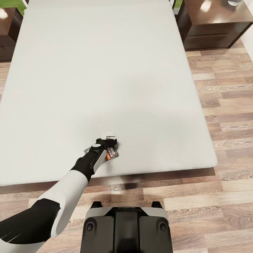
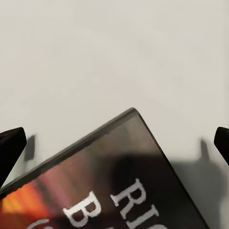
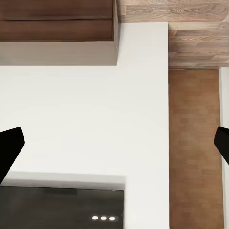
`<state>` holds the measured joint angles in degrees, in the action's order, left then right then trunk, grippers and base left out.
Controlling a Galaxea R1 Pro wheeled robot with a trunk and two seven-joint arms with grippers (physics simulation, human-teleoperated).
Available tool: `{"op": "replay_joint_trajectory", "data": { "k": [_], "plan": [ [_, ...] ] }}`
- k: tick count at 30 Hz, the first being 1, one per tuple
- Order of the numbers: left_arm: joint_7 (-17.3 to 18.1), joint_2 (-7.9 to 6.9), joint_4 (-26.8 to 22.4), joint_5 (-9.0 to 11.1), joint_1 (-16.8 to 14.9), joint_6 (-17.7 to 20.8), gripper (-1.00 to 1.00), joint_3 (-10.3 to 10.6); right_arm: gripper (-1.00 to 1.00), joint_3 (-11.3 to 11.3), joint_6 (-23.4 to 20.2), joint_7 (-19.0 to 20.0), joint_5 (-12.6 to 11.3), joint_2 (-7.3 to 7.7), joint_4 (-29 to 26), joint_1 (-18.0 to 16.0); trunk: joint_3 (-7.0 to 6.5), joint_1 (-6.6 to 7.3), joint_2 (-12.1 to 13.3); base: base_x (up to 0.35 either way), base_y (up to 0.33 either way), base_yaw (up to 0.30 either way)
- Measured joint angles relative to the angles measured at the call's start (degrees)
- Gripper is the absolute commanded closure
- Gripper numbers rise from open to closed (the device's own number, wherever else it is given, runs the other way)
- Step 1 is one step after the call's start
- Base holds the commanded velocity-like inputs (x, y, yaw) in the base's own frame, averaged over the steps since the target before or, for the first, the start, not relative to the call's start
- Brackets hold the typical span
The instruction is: In the bedroom, move the book from the bed onto either nightstand, and place the two sandals side by side next to the bed.
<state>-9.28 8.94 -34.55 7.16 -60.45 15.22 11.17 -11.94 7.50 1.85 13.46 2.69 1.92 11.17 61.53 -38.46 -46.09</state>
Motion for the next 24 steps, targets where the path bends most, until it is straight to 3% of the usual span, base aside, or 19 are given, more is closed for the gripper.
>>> {"op": "replay_joint_trajectory", "data": {
  "k": [24],
  "plan": [
    [0.06, 0.01, -0.01, 0.23, 0.04, -0.05, -1.0, 0.01, -1.0, 0.03, 0.0, -0.02, 0.0, 0.0, 0.0, 0.0, 0.0, 0.0, 0.0, 0.0, 0.013, 0.0]
  ]
}}
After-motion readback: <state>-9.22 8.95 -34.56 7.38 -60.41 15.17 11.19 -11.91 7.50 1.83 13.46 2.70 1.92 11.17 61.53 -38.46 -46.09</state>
